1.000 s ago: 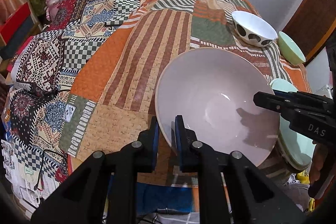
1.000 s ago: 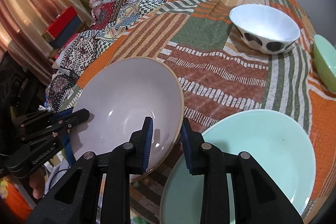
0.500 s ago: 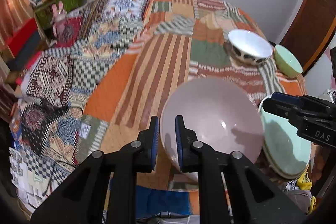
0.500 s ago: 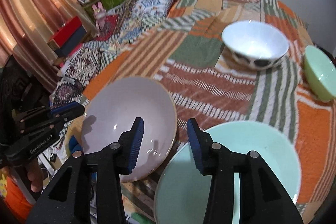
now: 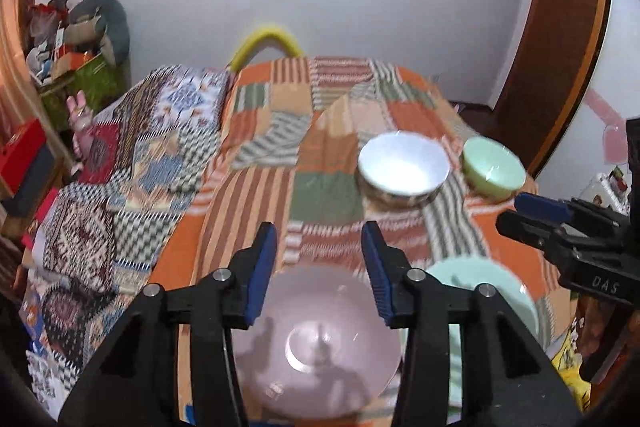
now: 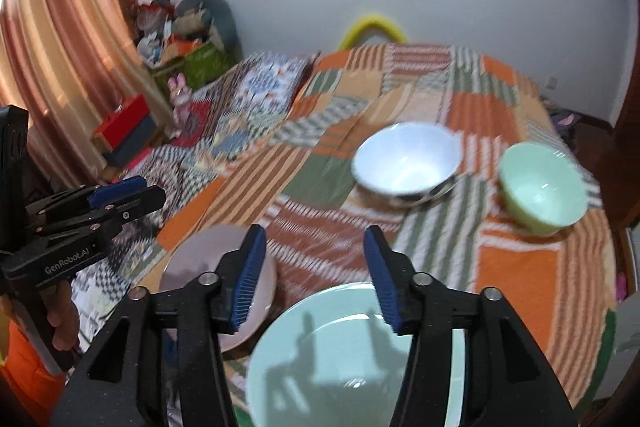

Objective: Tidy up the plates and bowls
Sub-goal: 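Lower the pink bowl onto the mint green plate and open the right gripper, then move the right gripper to the white bowl with black spots, then grasp the white spotted bowl rim with the right gripper, then lift and carry the white spotted bowl over the pink bowl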

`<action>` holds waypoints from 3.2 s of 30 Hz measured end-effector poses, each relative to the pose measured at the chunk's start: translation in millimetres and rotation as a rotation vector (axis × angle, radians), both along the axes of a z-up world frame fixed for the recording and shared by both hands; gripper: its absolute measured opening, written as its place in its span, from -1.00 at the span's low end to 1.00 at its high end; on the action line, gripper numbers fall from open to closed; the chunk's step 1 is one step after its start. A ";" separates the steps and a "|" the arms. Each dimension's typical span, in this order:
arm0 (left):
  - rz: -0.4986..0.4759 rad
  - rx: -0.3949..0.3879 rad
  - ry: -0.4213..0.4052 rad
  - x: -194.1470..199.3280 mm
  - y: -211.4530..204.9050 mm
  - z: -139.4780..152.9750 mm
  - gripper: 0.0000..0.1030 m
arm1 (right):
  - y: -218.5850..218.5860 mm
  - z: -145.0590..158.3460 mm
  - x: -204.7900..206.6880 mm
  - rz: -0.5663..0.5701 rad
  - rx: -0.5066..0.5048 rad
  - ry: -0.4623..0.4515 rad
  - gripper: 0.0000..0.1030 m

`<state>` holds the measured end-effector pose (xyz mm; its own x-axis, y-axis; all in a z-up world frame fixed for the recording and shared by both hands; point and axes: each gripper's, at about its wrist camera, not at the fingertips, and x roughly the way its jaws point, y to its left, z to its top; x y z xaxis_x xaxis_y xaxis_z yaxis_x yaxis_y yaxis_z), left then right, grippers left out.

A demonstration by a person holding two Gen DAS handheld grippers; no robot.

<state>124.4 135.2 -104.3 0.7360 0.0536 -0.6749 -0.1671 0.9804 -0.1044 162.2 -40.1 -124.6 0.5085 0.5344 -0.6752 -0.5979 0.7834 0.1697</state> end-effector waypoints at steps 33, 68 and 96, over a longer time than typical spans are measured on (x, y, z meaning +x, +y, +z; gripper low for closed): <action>-0.120 -0.031 0.237 215.1 -17.1 -104.2 -0.45 | -17.6 -58.3 144.6 -0.147 -0.038 0.131 0.00; -0.142 -0.052 0.191 181.6 -26.8 -78.1 -0.76 | -9.0 -40.1 124.8 -0.115 -0.080 0.064 -0.52; 0.028 0.018 0.073 -25.8 6.1 5.6 -0.75 | 29.5 13.0 -5.0 0.098 0.043 0.003 -0.52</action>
